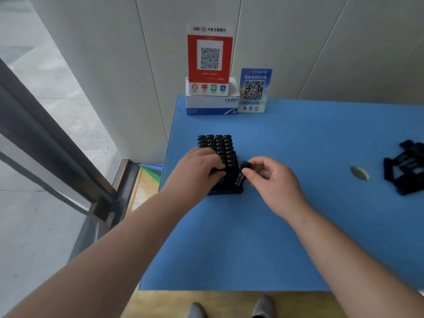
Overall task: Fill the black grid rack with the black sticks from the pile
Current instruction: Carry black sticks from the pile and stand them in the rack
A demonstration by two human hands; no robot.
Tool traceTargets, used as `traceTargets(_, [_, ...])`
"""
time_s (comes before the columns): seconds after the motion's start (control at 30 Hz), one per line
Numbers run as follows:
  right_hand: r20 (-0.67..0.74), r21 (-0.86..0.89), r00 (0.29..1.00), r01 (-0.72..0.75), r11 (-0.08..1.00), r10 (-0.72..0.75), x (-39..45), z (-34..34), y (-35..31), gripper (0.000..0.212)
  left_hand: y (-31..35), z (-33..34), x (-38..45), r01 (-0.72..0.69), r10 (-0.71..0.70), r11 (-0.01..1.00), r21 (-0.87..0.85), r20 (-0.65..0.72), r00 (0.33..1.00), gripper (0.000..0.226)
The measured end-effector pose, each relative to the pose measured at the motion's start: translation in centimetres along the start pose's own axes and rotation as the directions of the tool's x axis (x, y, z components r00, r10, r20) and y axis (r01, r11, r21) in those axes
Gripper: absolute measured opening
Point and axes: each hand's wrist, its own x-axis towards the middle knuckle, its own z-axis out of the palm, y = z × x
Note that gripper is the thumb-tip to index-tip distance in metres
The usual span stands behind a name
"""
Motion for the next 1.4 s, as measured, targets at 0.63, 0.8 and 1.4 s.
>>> traceTargets(0.63, [0.028,-0.087,0.999,0.03,0.996,-0.028,0.5,1.1,0.0,0.022,-0.3,0.7,0.2,-0.147,0.148,0.985,0.087,-0.002,0.989,0.007])
traceTargets(0.8, [0.025,-0.1,0.999,0.03,0.995,-0.028,1.2,1.2,0.7,0.012,-0.7,0.5,-0.1,-0.126,0.125,0.991,0.056,0.009,0.992,0.01])
traceTargets(1.4, [-0.132,-0.22,0.99,0.01,0.975,-0.04,-0.5,-0.5,2.3,0.029,0.9,-0.2,0.1,0.001,0.004,0.993,0.115,-0.042,0.999,0.036])
